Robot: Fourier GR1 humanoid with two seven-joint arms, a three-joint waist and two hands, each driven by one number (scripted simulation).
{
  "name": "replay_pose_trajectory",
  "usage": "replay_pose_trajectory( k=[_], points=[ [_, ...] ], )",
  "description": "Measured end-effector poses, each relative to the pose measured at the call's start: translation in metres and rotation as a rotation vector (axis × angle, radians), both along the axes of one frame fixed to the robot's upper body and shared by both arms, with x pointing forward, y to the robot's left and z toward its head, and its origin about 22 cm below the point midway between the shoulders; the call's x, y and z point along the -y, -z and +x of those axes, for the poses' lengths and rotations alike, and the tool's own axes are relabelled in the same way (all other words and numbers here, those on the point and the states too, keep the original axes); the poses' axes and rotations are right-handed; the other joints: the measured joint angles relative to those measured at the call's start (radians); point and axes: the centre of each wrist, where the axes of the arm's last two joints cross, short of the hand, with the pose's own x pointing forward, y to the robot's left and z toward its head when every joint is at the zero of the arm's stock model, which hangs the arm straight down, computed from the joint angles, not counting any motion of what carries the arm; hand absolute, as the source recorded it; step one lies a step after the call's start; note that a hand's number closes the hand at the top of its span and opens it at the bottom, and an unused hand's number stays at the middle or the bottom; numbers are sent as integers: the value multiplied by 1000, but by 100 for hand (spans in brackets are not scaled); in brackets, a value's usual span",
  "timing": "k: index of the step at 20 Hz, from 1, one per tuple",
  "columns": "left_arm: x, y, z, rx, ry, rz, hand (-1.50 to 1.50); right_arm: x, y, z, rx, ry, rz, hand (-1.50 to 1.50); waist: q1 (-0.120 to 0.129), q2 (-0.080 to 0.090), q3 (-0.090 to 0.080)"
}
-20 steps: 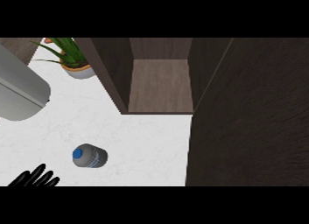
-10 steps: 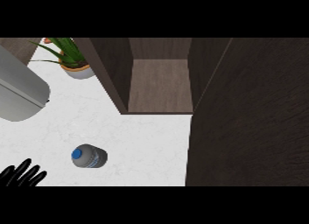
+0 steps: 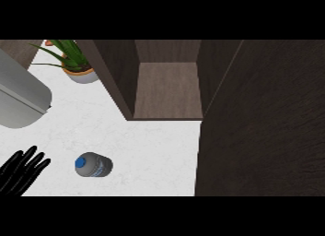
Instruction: Pick up the bottled water, place it into the cabinet and close the cabinet
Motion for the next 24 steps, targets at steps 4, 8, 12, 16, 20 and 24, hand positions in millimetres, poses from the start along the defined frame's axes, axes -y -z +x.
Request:
replay_pose_trajectory(
  k=[4,8,12,16,20,24],
  points=[
    [-6,14,17,7,-1,25,-150,0,5,5,2,-5,-1,-150,0,1,0],
    [-9,27,28,3,-3,56,-150,5,7,1,9,-7,0,-150,-1,1,0],
    [-8,42,45,-8,-1,74,-150,7,4,-3,15,-9,1,-150,-2,1,0],
    [-13,62,57,-42,7,92,-150,8,4,-14,8,-17,1,-150,-5,1,0],
    [-6,87,73,-85,-9,95,-150,4,3,-13,12,-24,4,-150,-7,2,0],
    [-8,108,83,-144,-22,93,-150,3,11,-14,15,-20,13,-150,-8,2,-1]
  ],
)
